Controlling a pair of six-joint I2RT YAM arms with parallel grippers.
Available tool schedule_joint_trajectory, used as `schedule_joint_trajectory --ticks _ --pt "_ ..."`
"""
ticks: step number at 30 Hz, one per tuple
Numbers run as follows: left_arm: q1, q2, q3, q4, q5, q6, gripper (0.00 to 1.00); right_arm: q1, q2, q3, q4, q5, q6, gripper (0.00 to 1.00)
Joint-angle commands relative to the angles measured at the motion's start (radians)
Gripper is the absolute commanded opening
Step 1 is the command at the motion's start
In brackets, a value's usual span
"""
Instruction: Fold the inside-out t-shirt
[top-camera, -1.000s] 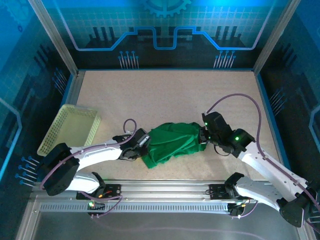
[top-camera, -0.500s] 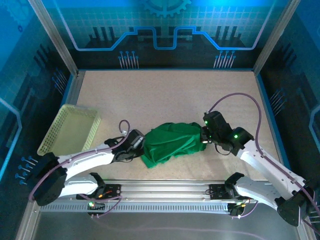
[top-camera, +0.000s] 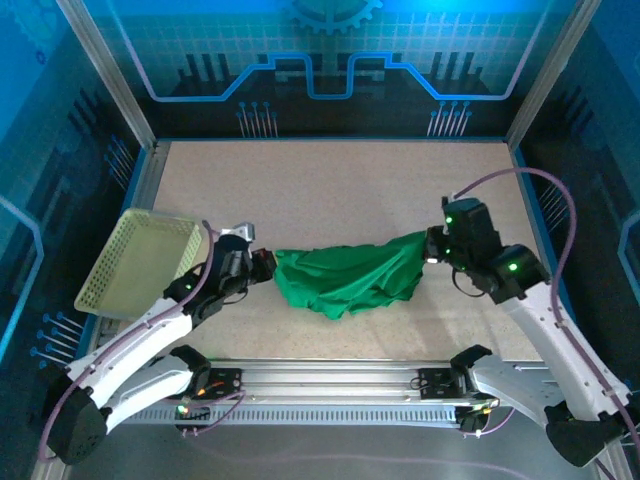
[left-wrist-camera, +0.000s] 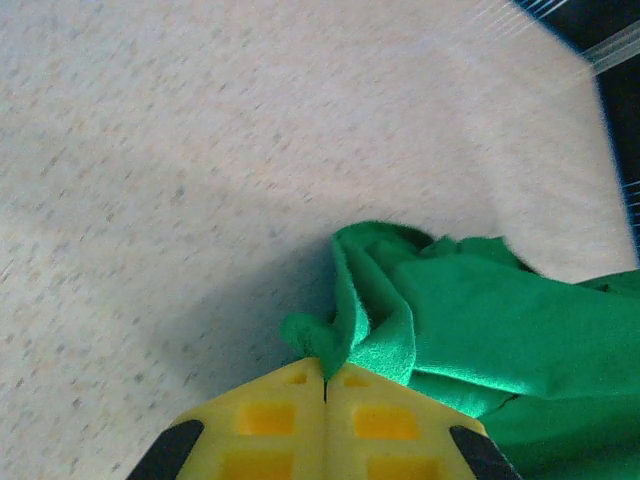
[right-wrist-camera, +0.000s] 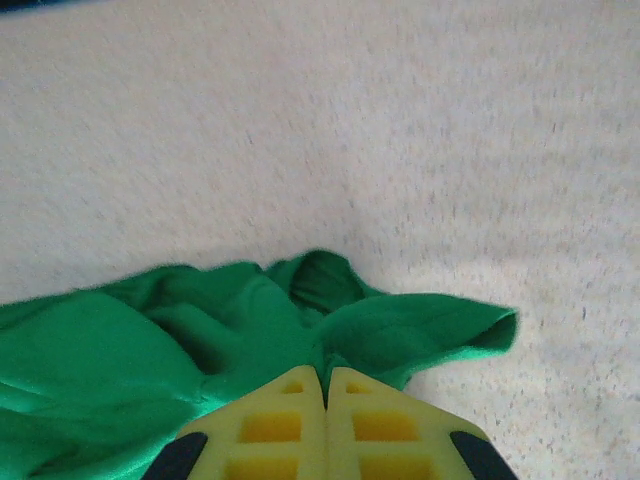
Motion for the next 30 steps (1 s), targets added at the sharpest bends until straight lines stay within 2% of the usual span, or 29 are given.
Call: schedule_joint_trajectory --ticks 1,5,11,15,18,22,25,28,30 --pt "0.034 -0.01 0.056 0.119 0.087 0.059 0.0 -0.022 -0.002 0.142 -0.071 0.004 -0.055 0.0" --pt "0.062 -0.006 0.14 0.17 0.143 0.094 0.0 -0.043 0.026 0.321 -0.121 0.028 -0.118 0.0" --pt "0.109 0.018 0.376 0.181 0.208 0.191 0.0 -0.09 0.118 0.682 -0.17 0.013 -0.211 0.0" --pt "0.122 0.0 0.46 0.21 0.205 0.23 0.0 -0.093 0.198 0.919 -0.216 0.04 -0.251 0.0" --pt "0.131 -0.019 0.488 0.211 0.199 0.25 0.0 -0.095 0.219 1.01 -0.224 0.089 -0.283 0.0" --pt "0.144 -0.045 0.49 0.204 0.199 0.26 0.0 -0.095 0.205 1.026 -0.206 0.143 -0.313 0.0" --pt "0.144 -0.038 0.488 0.166 0.2 0.271 0.0 -0.095 0.188 0.98 -0.184 0.108 -0.315 0.0" --pt "0.146 -0.019 0.457 0.123 0.173 0.272 0.0 -0.095 0.163 0.848 -0.16 0.071 -0.292 0.0" --pt "0.148 0.011 0.431 0.094 0.154 0.267 0.0 -0.095 0.132 0.685 -0.116 0.05 -0.27 0.0"
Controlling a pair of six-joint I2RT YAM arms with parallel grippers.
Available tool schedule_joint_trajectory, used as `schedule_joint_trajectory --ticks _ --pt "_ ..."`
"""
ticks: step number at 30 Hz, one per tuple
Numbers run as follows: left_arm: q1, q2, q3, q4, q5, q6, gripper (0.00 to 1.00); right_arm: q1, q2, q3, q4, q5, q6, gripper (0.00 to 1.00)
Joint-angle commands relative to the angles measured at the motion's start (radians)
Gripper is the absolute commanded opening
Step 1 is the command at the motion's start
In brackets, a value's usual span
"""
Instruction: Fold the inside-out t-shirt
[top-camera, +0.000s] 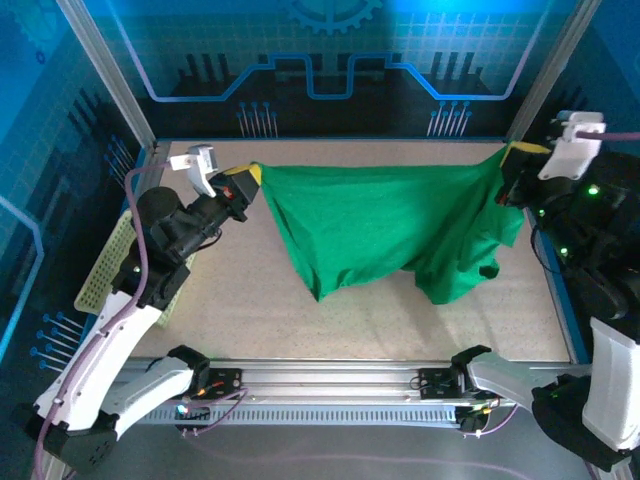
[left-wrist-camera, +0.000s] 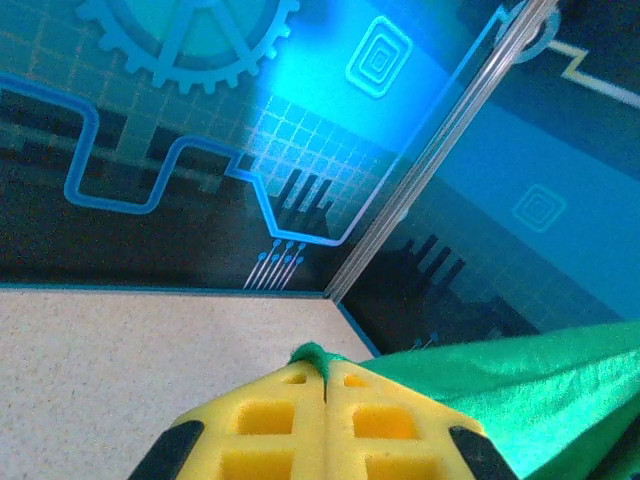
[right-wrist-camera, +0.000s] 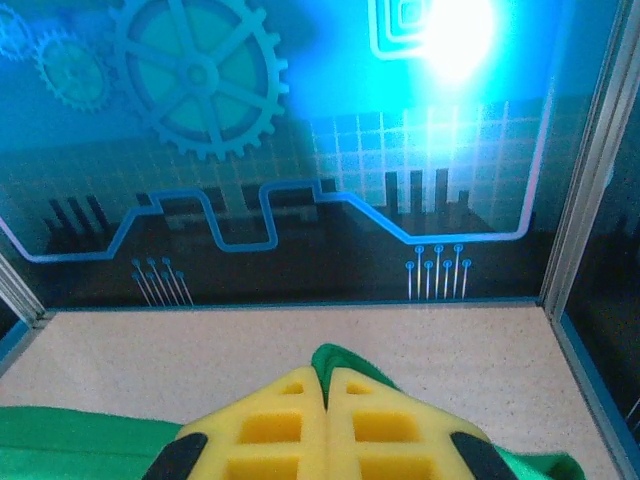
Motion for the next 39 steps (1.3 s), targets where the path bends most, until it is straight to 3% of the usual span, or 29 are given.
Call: schedule_joint_trajectory --ticks 1,6,11,17,31,39 --pt "0.018 0.046 -0.042 -0.073 -0.032 0.024 0.0 -0.014 -0.025 -0.214 0.067 -0.034 0.022 0.0" --pt "0.05 0.187 -0.085 -0.133 -0.044 -0.01 0.0 -0.054 -0.045 -0.52 0.167 -0.05 0.063 0.0" --pt "0.11 0.272 -0.11 -0.143 0.015 -0.073 0.0 -0.154 -0.022 -0.593 0.202 -0.138 0.078 0.0" --pt "0.158 0.164 -0.14 -0.061 0.044 -0.109 0.0 -0.214 -0.015 -0.457 0.155 -0.194 0.041 0.0" --pt "0.16 -0.078 -0.007 0.013 0.186 -0.104 0.0 -0.218 -0.075 0.0 0.011 -0.265 0.018 0.0" --pt "0.16 -0.158 0.068 -0.017 0.23 -0.102 0.0 -0.217 -0.104 0.16 -0.007 -0.354 0.015 0.0"
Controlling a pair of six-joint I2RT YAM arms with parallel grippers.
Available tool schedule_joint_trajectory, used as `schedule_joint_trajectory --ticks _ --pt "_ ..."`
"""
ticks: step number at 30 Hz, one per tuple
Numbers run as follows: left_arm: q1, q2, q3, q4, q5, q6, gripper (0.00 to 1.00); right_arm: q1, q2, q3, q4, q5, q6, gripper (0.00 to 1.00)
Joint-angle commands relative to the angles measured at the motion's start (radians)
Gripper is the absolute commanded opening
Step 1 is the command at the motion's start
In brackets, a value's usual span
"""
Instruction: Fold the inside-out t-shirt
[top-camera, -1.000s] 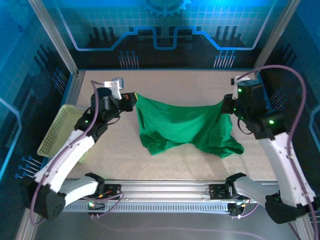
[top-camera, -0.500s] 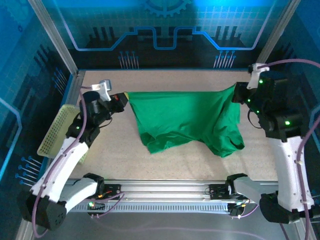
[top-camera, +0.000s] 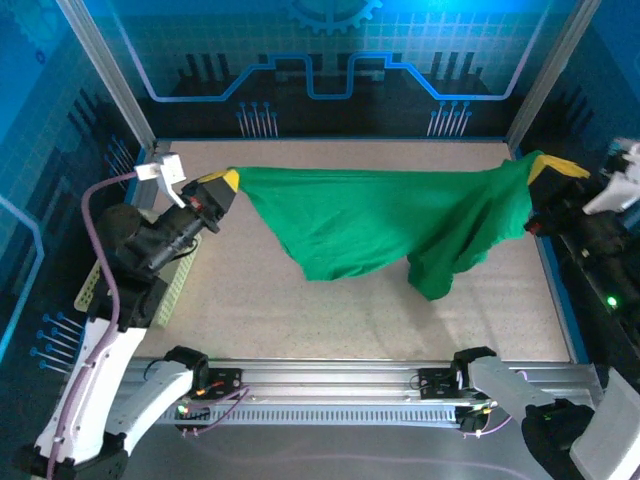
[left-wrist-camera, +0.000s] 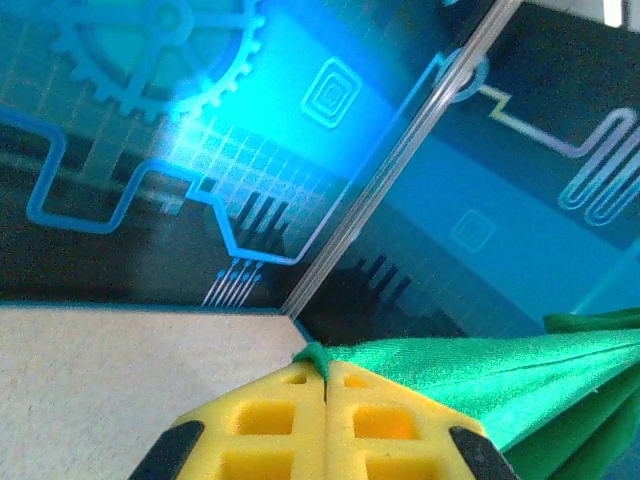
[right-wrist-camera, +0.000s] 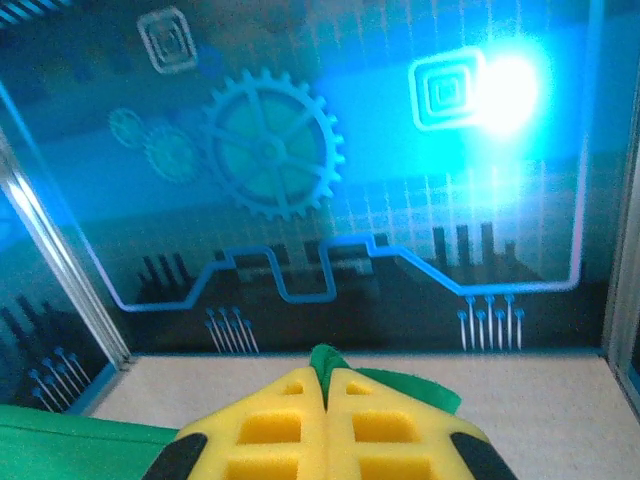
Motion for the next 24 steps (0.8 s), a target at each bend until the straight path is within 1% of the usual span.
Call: schedule_joint_trajectory --ticks 1,4,7,9,13,17,20,24 --pt "0.009 -0.01 0.066 -0.007 0.019 -0.004 0.0 -0.015 0.006 0.038 0.003 -0.048 -0.011 0.0" --pt "0.009 0.025 0.109 -0.055 -0.023 0.018 0.0 -0.015 0.031 0.031 0.016 -0.044 -0.01 0.0" --pt "0.01 0.097 0.172 -0.13 -0.081 0.053 0.0 -0.015 0.067 0.001 0.05 -0.012 -0.015 0.0" --pt "0.01 0.156 0.212 -0.181 -0.128 0.077 0.0 -0.015 0.1 -0.019 0.073 0.01 -0.02 0.0" --pt "0.01 0.266 0.267 -0.234 -0.207 0.103 0.0 -0.016 0.179 -0.054 0.113 0.031 -0.038 0.0" --pt "0.015 0.411 0.36 -0.281 -0.246 0.1 0.0 -0.015 0.295 -0.063 0.146 0.033 -0.047 0.0" --pt "0.033 0.538 0.484 -0.325 -0.255 0.101 0.0 -0.021 0.403 -0.004 0.165 0.038 -0.057 0.0" --pt "0.098 0.695 0.697 -0.383 -0.239 0.087 0.0 -0.075 0.594 0.23 0.115 0.007 -0.053 0.0"
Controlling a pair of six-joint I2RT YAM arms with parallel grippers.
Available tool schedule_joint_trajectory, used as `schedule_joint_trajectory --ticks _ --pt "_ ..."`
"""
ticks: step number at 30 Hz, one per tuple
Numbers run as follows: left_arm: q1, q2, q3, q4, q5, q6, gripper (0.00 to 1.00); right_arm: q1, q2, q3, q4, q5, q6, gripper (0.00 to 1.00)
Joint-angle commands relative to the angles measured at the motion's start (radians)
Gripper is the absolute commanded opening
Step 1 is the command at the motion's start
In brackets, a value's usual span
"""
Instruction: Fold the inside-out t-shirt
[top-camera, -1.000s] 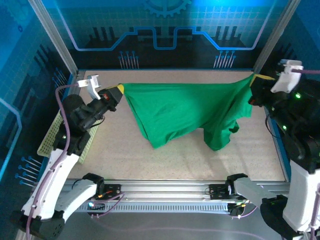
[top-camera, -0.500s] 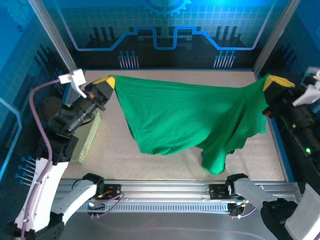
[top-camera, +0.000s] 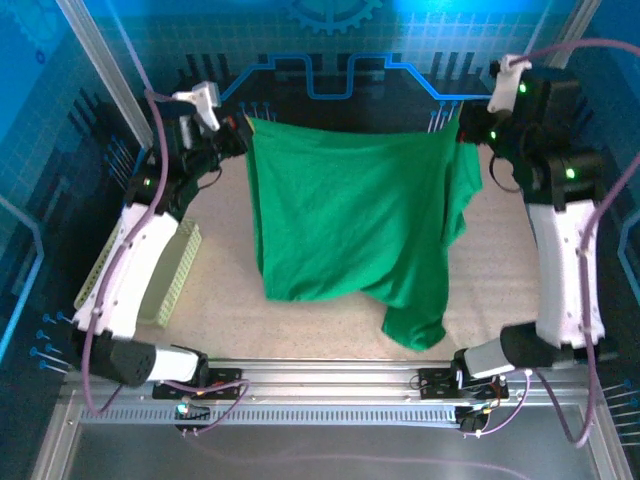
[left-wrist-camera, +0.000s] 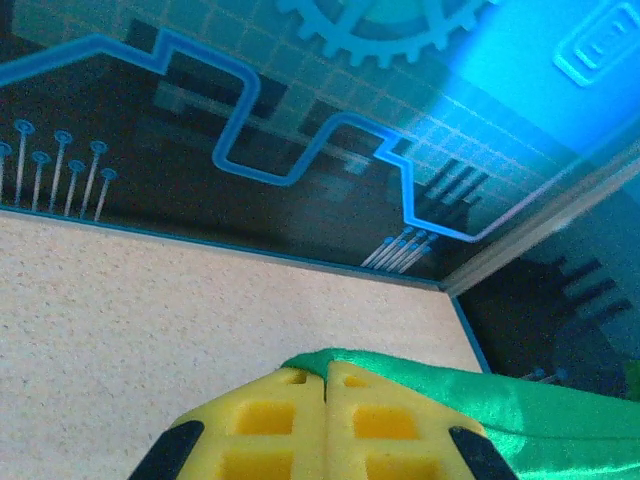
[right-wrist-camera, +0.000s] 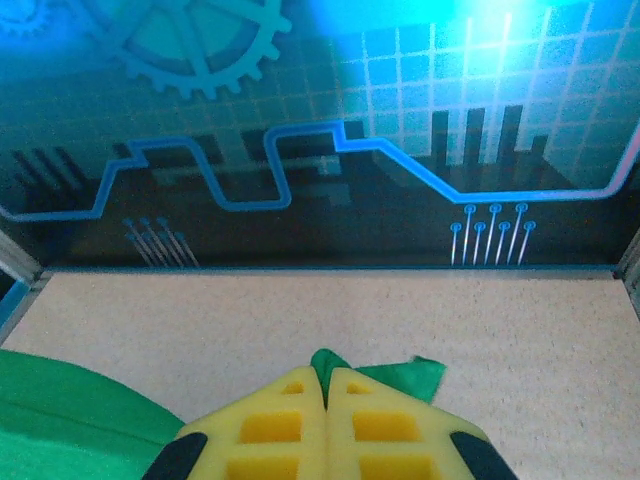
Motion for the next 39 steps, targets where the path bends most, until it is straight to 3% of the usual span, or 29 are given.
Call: schedule_joint_trajectory --ticks 1,7,13,19,25,30,33,37,39 --pt "0.07 0.078 0.179 -0.042 -0.004 -0.004 0.0 -0.063 0.103 0.206 0.026 -0.022 -0.01 0.0" --pt "0.171 0.183 0.396 0.024 0.161 -0.066 0.0 -0.18 0.253 0.516 0.053 -0.193 0.073 0.0" --pt "0.19 0.077 0.257 0.201 0.27 -0.091 0.0 -0.212 0.16 0.365 0.157 -0.366 0.134 0.0" --pt "0.189 -0.138 -0.22 0.393 0.303 -0.155 0.0 -0.105 -0.106 -0.235 0.252 -0.343 0.074 0.0" --pt "0.175 -0.317 -0.742 0.508 0.353 -0.265 0.0 -0.017 -0.354 -0.911 0.318 -0.302 0.18 0.0" --pt "0.122 -0.423 -1.02 0.406 0.354 -0.282 0.0 0.034 -0.519 -1.383 0.3 -0.256 0.295 0.0" --pt "0.091 -0.491 -1.135 0.324 0.348 -0.275 0.0 0.036 -0.61 -1.545 0.251 -0.247 0.345 0.0" --pt "0.091 -0.619 -1.266 0.226 0.3 -0.324 0.02 0.035 -0.711 -1.602 0.182 -0.208 0.377 0.0" --pt "0.09 -0.688 -1.305 0.18 0.266 -0.345 0.04 0.035 -0.755 -1.602 0.17 -0.199 0.392 0.11"
